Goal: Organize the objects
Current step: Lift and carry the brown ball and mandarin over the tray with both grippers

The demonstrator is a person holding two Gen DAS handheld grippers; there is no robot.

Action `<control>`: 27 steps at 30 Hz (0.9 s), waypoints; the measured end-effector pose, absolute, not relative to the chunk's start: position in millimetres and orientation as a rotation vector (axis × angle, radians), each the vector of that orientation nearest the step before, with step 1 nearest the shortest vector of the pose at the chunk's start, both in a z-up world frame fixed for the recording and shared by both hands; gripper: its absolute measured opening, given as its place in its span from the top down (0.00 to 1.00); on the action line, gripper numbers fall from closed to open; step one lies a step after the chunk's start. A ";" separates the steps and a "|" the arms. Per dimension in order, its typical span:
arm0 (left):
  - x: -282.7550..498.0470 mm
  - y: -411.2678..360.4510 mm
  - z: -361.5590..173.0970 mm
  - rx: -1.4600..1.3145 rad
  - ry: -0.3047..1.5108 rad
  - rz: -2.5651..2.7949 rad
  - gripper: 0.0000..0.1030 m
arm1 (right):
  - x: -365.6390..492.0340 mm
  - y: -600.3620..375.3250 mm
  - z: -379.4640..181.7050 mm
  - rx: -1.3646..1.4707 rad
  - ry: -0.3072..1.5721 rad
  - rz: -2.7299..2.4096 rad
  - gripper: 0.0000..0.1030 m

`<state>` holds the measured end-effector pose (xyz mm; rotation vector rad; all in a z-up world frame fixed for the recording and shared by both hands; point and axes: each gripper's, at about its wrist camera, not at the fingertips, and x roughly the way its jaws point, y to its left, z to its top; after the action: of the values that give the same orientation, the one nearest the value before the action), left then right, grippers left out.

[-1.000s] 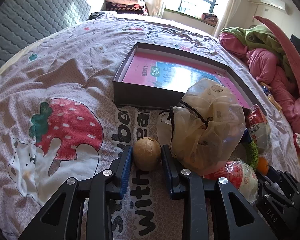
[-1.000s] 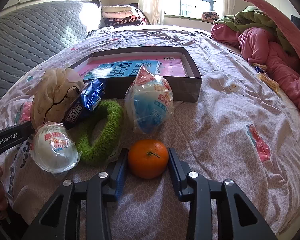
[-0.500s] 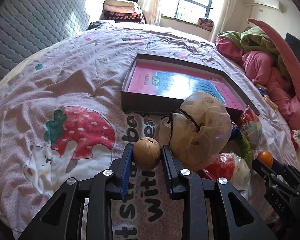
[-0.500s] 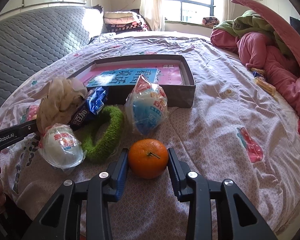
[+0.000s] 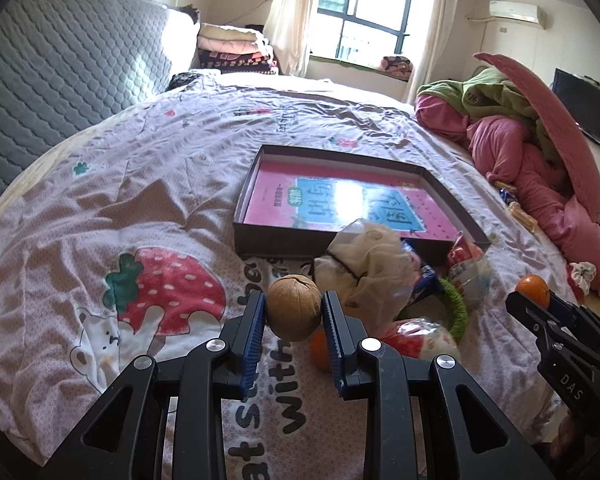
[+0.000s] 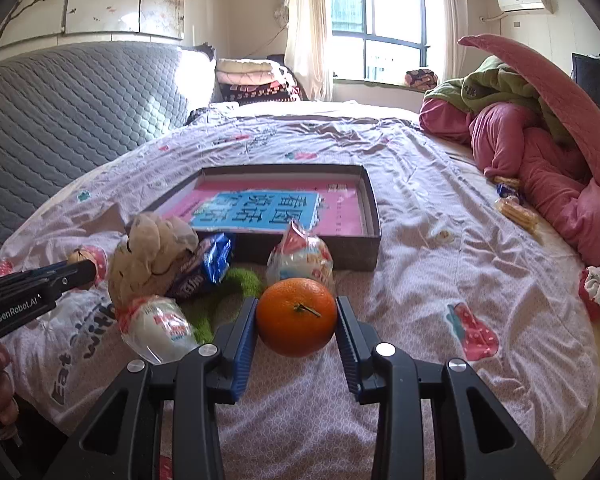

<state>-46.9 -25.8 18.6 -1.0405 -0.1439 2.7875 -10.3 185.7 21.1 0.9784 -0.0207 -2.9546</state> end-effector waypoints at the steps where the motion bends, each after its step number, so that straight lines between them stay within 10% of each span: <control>1: -46.9 -24.6 20.2 -1.034 -0.146 2.789 0.72 | -10.7 185.2 23.7 0.968 -0.016 -2.958 0.63; 27: -98.9 3.0 35.9 -1.020 -0.156 2.786 0.72 | -42.9 184.4 52.9 0.880 -0.011 -2.962 0.63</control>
<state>-98.9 3.0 35.9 -1.0202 -0.1559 2.7861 -42.9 184.4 52.9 0.8798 -0.0108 -2.9623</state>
